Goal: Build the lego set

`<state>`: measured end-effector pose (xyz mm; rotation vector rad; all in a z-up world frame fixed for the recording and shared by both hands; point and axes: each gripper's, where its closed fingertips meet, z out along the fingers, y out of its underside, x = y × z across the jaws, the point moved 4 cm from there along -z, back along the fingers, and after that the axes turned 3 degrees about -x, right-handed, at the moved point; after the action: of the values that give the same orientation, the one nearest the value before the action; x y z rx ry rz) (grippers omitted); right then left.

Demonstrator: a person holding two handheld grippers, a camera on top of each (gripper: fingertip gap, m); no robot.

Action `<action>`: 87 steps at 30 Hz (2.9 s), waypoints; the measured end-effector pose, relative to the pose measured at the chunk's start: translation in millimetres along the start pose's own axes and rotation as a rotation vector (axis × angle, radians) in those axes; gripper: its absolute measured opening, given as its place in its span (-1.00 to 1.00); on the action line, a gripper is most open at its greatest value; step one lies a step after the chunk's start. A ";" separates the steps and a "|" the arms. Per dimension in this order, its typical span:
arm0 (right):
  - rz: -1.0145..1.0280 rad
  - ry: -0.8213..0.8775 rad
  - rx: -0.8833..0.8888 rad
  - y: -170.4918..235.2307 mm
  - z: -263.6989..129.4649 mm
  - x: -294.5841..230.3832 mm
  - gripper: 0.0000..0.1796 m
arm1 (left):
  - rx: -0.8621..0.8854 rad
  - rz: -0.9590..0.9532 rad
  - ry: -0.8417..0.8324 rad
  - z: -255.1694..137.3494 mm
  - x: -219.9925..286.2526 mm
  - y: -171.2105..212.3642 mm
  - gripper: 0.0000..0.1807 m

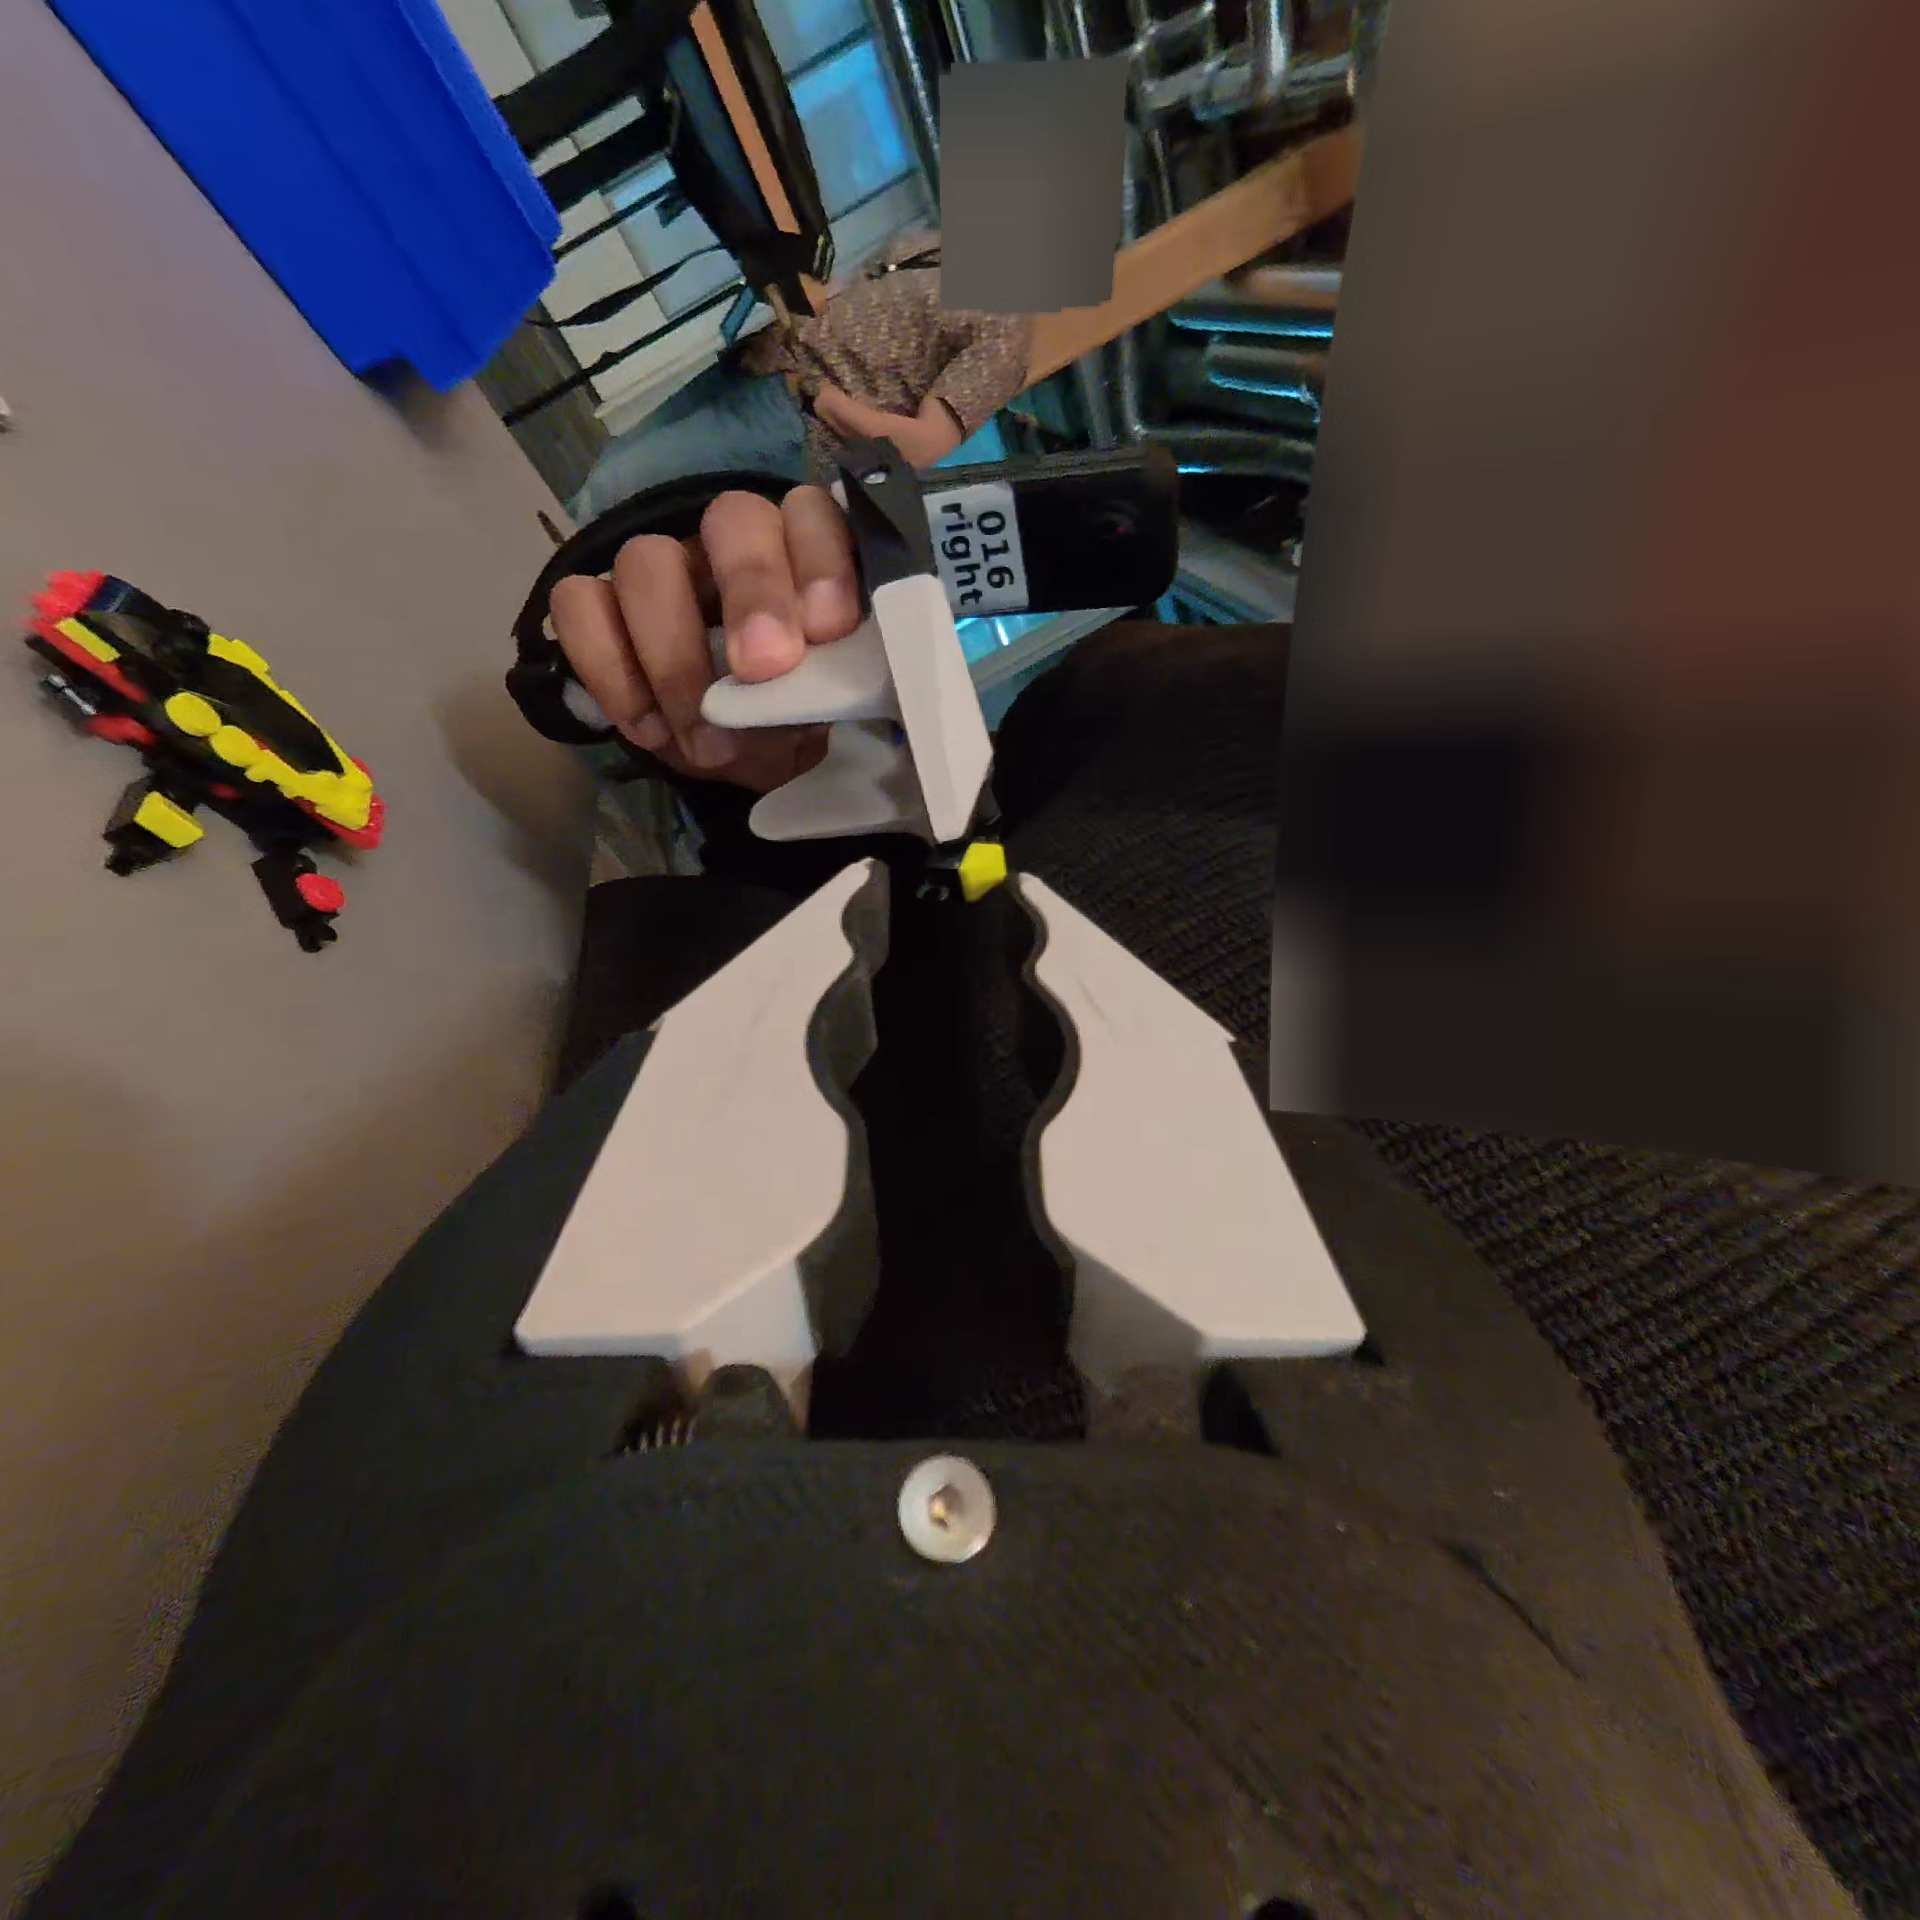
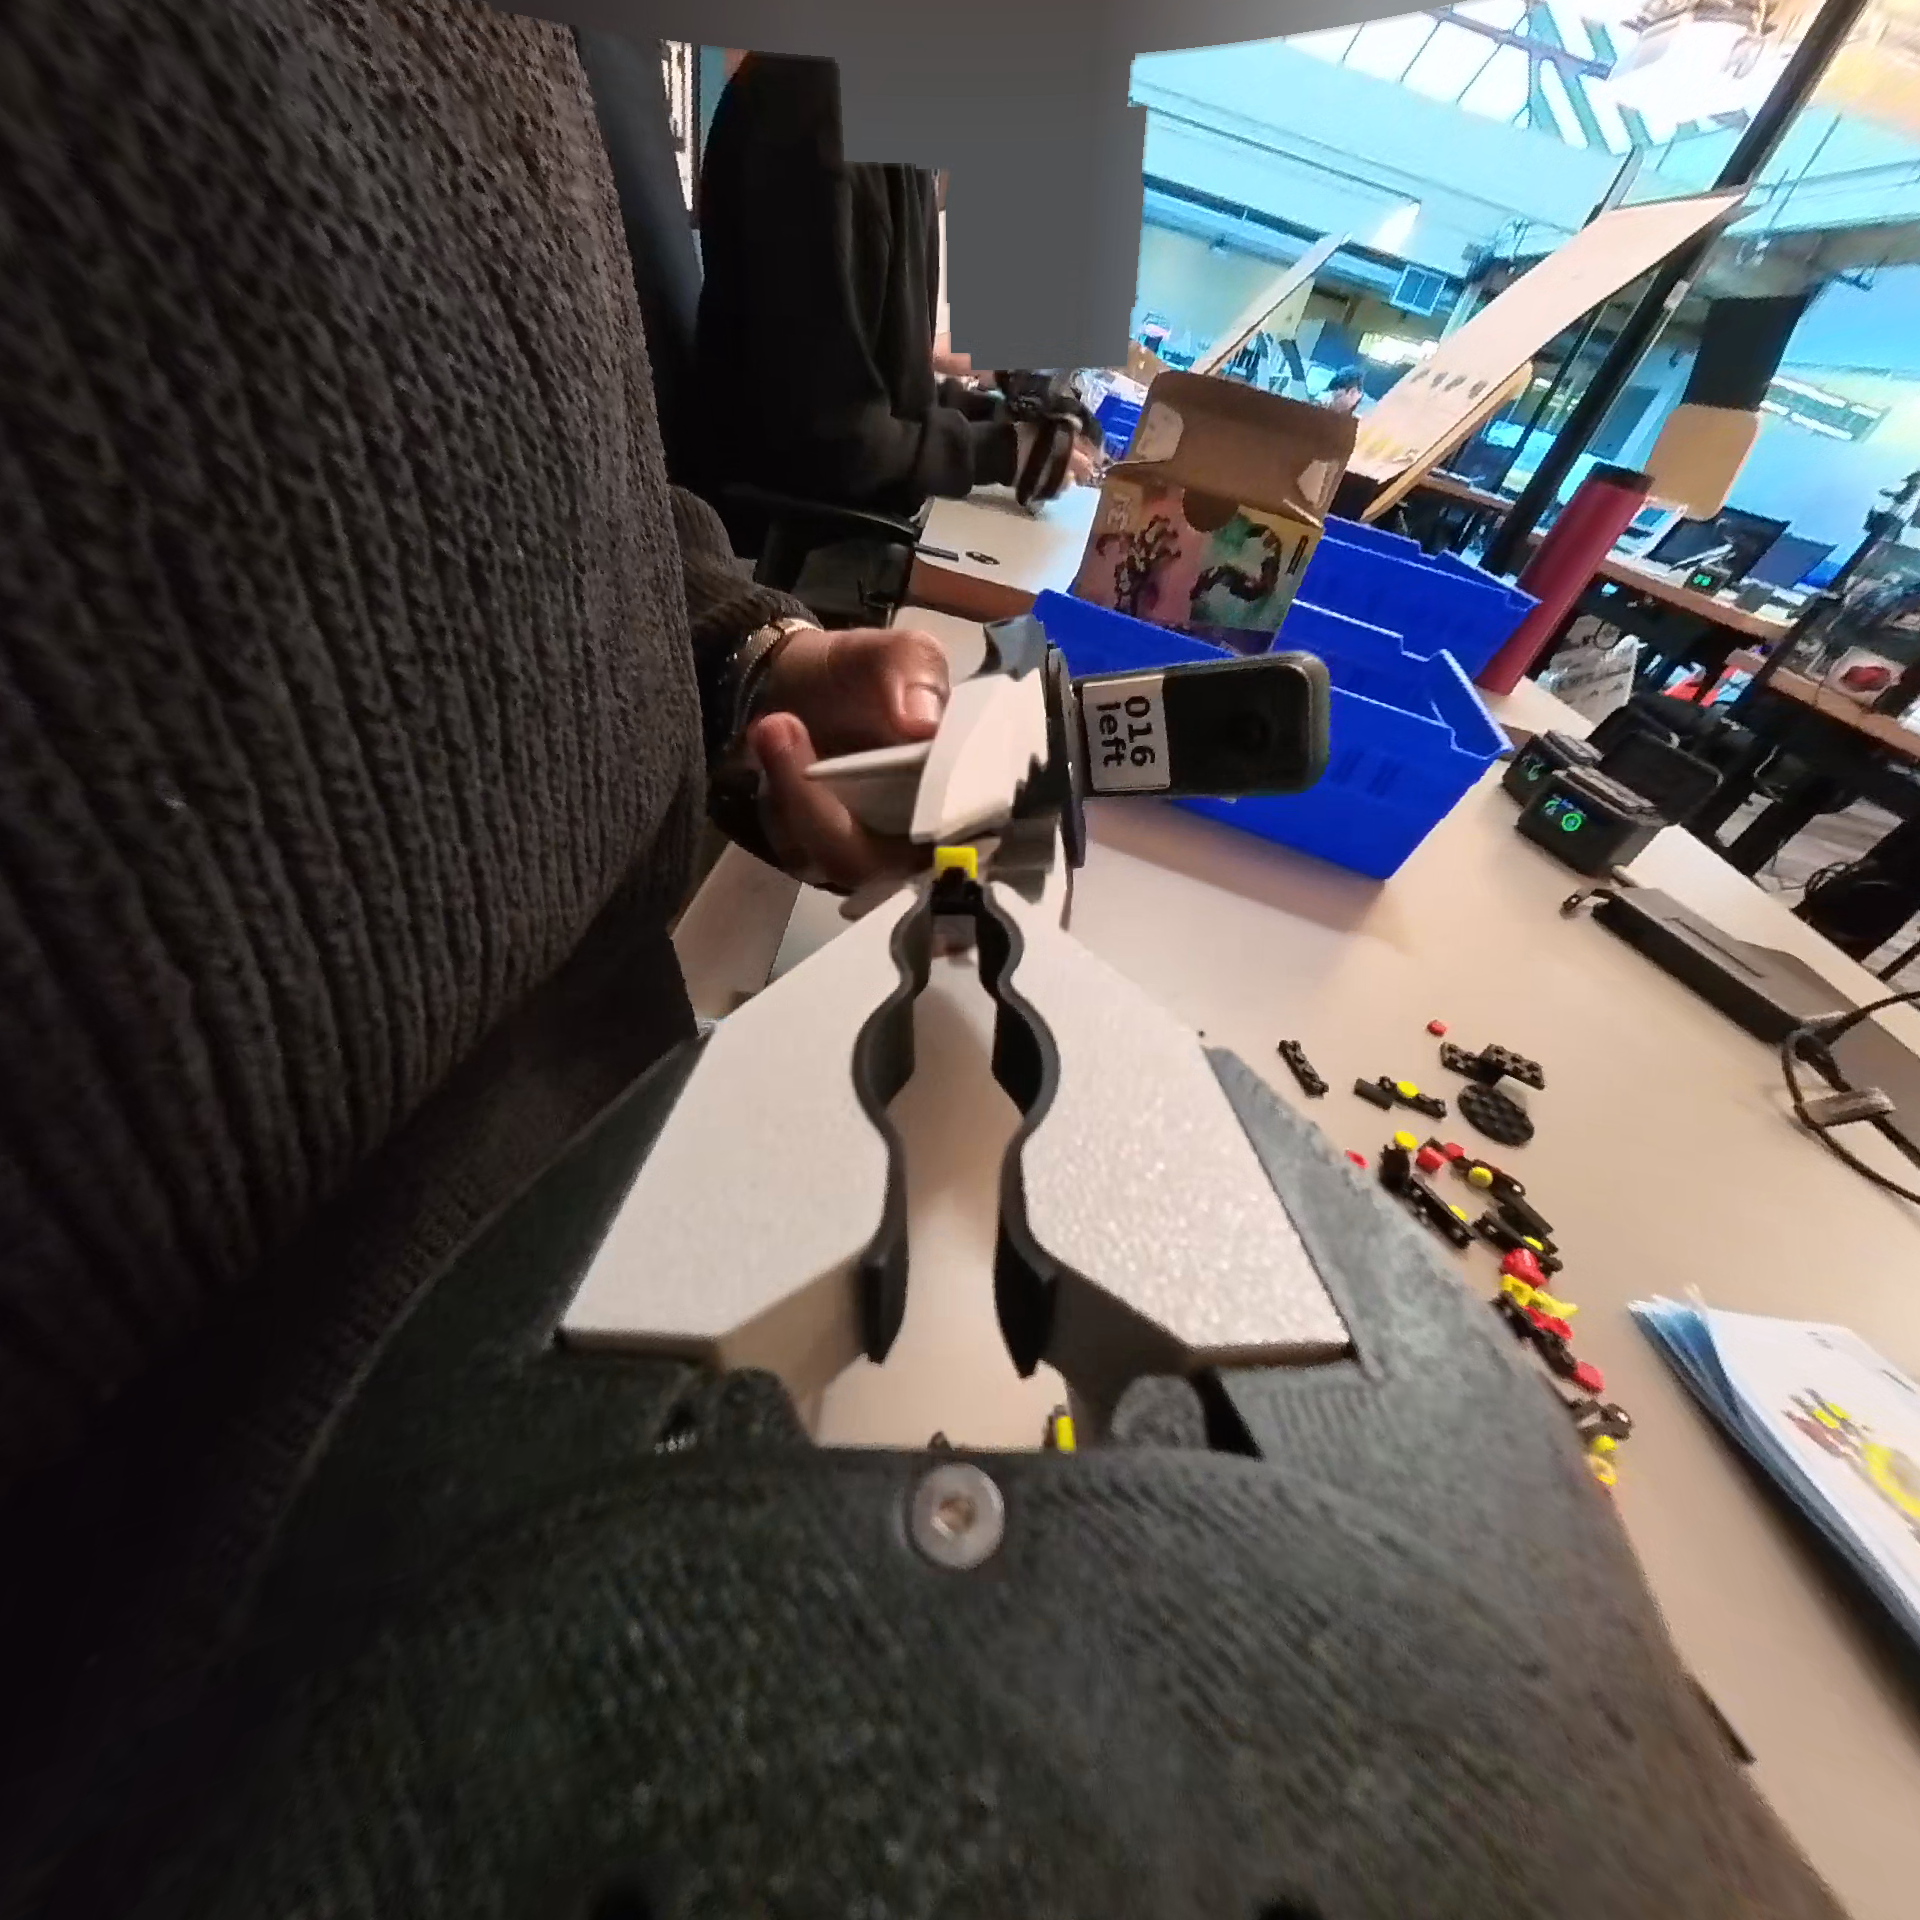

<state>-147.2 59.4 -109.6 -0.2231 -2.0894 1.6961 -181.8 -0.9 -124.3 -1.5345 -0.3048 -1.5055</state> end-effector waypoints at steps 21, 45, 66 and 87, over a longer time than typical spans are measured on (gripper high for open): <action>-0.122 0.006 -0.025 0.9 3.0 -6.4 -0.93 | 0.012 -0.064 0.055 -0.9 0.8 0.2 -0.87; -0.088 0.018 -0.044 4.2 3.1 -2.4 -0.93 | 0.024 0.036 -0.042 -1.8 -1.3 -1.8 -0.87; 0.285 -0.073 -0.105 24.8 6.3 7.2 -0.93 | -0.104 0.342 -0.397 -6.0 -17.7 4.5 -0.92; 0.366 0.032 -0.126 37.6 -5.1 30.4 -0.67 | -0.071 0.309 -0.532 -19.7 -35.7 -3.2 -0.93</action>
<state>-177.6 84.6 -137.9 -0.7050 -2.2360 1.7411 -204.7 1.2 -158.1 -1.9280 -0.3019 -0.8621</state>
